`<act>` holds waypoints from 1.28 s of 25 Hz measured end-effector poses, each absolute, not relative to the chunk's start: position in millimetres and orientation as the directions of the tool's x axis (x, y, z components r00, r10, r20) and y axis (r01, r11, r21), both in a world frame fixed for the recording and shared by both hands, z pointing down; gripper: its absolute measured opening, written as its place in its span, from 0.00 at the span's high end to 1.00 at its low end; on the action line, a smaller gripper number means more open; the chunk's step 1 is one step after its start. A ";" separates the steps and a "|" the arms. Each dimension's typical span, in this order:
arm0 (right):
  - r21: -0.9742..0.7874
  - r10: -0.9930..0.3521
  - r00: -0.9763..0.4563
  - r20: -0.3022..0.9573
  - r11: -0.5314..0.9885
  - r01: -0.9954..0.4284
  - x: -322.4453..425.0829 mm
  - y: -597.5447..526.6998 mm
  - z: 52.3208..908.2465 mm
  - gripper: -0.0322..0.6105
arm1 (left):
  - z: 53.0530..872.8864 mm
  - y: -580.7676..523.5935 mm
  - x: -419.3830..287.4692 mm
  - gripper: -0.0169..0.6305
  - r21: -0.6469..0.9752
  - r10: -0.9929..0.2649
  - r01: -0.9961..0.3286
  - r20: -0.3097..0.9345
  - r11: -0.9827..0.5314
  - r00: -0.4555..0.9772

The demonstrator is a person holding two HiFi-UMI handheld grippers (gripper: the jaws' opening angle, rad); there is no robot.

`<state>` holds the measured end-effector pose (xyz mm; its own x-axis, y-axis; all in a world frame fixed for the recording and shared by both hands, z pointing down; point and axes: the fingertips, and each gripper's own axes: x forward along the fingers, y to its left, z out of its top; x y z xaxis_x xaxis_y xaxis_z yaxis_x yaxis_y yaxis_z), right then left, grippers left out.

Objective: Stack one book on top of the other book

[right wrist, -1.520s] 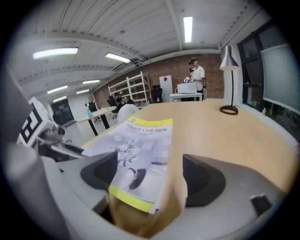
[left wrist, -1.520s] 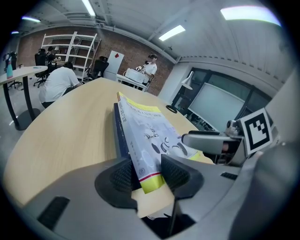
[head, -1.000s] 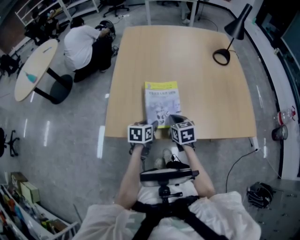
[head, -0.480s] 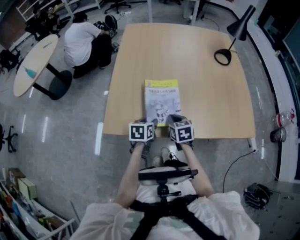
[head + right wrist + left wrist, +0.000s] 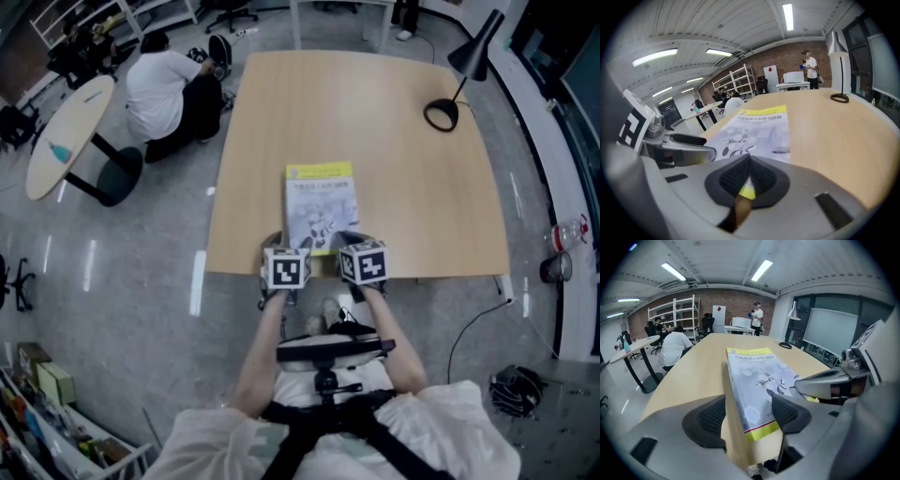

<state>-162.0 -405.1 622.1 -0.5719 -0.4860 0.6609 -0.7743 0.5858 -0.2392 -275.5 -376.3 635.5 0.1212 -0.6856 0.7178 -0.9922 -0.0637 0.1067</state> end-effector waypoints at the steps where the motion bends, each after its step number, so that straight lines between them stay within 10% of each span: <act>1: -0.263 -0.492 -0.582 0.647 0.573 -0.776 -161.1 -406.0 616.3 0.95 | 630.9 -378.5 -279.0 0.51 0.107 -0.701 -0.993 0.705 -0.045 0.108; 14: -0.313 -0.661 -0.716 0.226 0.646 -0.696 -180.2 -429.4 429.8 0.95 | 447.9 -423.0 -302.9 0.52 0.267 -0.952 -0.958 0.250 -0.109 0.178; 19: -0.259 -0.715 -0.679 0.167 0.633 -0.730 -179.7 -430.5 412.8 0.95 | 415.1 -411.0 -297.1 0.95 0.348 -0.975 -0.926 0.106 -0.146 0.194; 32: -0.255 -0.753 -0.641 0.145 0.598 -0.760 -167.3 -375.9 419.9 0.95 | 421.1 -368.2 -269.9 0.95 0.235 -0.950 -0.934 0.097 -0.268 0.297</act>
<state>-167.3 -375.9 419.9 -0.6414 -0.7533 0.1454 -0.7600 0.5978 -0.2552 -269.9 -368.2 421.1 0.2971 -0.9499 0.0965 -0.9342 -0.2683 0.2352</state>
